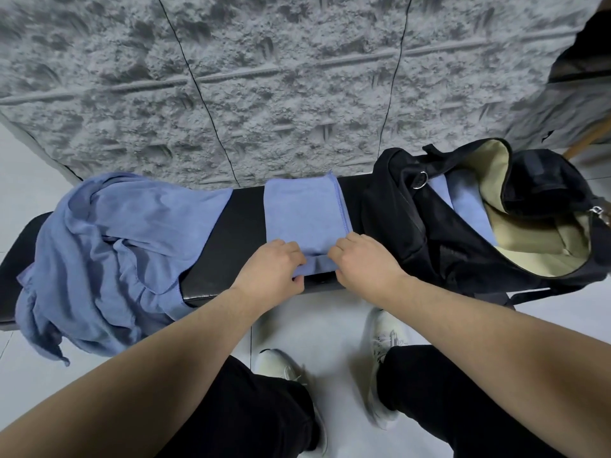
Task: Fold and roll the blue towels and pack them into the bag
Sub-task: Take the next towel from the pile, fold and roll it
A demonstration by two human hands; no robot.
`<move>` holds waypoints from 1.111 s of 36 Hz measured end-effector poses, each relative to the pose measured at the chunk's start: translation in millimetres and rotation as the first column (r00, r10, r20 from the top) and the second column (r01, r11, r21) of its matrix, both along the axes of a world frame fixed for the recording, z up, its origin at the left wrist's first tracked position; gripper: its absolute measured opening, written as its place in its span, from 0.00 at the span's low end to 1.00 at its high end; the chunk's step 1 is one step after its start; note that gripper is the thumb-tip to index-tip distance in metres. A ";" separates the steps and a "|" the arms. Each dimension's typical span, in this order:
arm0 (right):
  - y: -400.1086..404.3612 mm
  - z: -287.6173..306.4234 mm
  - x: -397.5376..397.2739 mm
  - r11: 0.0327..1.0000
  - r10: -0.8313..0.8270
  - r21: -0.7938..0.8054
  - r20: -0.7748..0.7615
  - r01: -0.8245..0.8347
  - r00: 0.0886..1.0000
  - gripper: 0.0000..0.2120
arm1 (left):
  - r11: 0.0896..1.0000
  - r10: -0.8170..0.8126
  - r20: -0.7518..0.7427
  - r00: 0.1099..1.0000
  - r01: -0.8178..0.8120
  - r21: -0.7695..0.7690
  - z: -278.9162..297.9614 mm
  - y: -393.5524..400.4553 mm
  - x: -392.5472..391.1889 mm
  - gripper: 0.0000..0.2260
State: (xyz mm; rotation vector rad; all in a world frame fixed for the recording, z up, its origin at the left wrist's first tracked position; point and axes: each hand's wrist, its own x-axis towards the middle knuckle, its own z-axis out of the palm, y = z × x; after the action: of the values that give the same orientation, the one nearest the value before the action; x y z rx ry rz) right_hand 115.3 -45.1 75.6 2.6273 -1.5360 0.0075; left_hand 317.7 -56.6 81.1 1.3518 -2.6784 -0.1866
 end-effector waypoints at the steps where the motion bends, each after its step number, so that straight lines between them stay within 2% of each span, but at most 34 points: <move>1: -0.5 0.0 0.9 1.000 -0.007 0.019 0.007 0.007 1.000 0.11 | 1.000 -0.009 0.020 1.000 0.009 -0.027 -1.3 -1.1 0.2 0.04; 3: 0.4 0.0 2.9 0.996 -0.030 0.083 0.005 0.030 1.000 0.08 | 0.998 0.006 0.048 0.999 -0.003 -0.065 -4.5 -2.0 -1.1 0.08; 5: -0.7 -0.9 3.0 0.994 -0.049 0.100 0.036 0.045 0.998 0.10 | 0.998 0.018 0.064 0.998 -0.013 -0.067 -6.1 -1.9 -4.2 0.10; 11: 0.0 7.5 1.6 0.980 -0.051 0.194 0.050 0.040 0.997 0.15 | 0.996 0.081 0.042 0.996 -0.083 0.036 -0.3 1.8 -10.4 0.15; 20: 8.8 12.4 2.3 0.955 -0.008 0.297 0.043 -0.005 0.999 0.13 | 0.980 0.137 0.031 0.990 -0.140 0.143 1.7 4.6 -4.0 0.11; 24: 9.8 10.6 -0.7 0.910 -0.024 0.413 0.135 -0.034 0.991 0.10 | 0.966 0.158 0.023 0.987 -0.159 0.204 1.1 6.9 -2.4 0.10; 28: 11.5 10.8 -4.0 0.864 -0.142 0.504 0.255 -0.007 0.956 0.16 | 0.934 0.211 -0.034 0.977 -0.191 0.303 -0.3 5.0 -0.9 0.09; 35: 4.4 7.8 -10.0 0.854 -0.246 0.519 0.358 0.027 0.901 0.09 | 0.912 0.236 -0.145 0.961 -0.168 0.373 0.3 2.3 4.8 0.08; 40: 0.1 3.6 -9.5 0.877 -0.237 0.478 0.367 0.036 0.899 0.12 | 0.922 0.237 -0.175 0.956 -0.165 0.350 -1.8 0.0 9.1 0.08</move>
State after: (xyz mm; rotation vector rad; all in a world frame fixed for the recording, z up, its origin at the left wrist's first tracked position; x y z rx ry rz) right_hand 105.8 -45.0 79.2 3.0113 -2.0969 0.2380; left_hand 326.8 -56.7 79.3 1.5841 -2.3822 -0.7455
